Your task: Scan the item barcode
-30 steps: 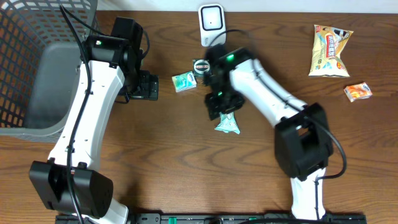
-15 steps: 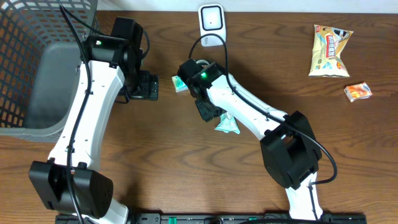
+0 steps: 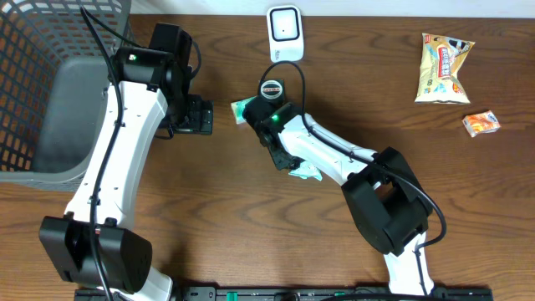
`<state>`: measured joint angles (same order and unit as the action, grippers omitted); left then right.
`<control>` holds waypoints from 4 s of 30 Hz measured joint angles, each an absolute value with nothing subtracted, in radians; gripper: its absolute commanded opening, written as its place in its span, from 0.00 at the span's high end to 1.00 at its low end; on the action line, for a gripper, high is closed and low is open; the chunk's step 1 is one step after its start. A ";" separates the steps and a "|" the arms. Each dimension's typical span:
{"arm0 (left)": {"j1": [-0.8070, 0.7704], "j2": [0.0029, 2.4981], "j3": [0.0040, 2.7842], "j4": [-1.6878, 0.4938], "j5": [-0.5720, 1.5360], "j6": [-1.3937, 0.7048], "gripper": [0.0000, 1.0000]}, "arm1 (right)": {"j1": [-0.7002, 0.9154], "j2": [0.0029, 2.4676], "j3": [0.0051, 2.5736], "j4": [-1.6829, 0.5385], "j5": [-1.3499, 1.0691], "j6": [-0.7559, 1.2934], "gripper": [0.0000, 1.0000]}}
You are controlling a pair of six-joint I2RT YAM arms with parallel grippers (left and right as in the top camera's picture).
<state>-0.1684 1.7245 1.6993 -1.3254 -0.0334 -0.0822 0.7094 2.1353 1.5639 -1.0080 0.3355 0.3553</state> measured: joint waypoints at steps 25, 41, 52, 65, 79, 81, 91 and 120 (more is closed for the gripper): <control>-0.168 1.724 1.699 -1.325 -0.033 -0.082 0.02 | 0.236 2.042 1.576 -1.098 -0.616 -0.023 0.86; -0.168 1.724 1.699 -1.325 -0.033 -0.082 0.02 | 0.595 2.042 1.555 -1.078 -0.023 0.188 0.44; -0.168 1.724 1.699 -1.325 -0.033 -0.082 0.02 | 0.677 2.042 1.420 -0.921 0.238 0.338 0.30; -0.168 1.724 1.699 -1.325 -0.033 -0.082 0.02 | 0.653 2.028 1.368 -0.897 0.215 0.380 0.85; -0.168 1.724 1.699 -1.325 -0.033 -0.082 0.02 | 0.286 2.027 1.523 -1.060 -0.679 0.027 0.91; -0.168 1.724 1.699 -1.325 -0.033 -0.082 0.02 | 0.218 2.027 1.486 -1.051 -0.802 -0.028 0.90; -0.168 1.724 1.699 -1.325 -0.033 -0.082 0.02 | 0.084 2.028 1.130 -0.821 -1.054 -0.087 0.86; -0.168 1.724 1.699 -1.325 -0.033 -0.082 0.02 | -0.011 2.026 1.556 -1.372 -0.315 0.060 0.53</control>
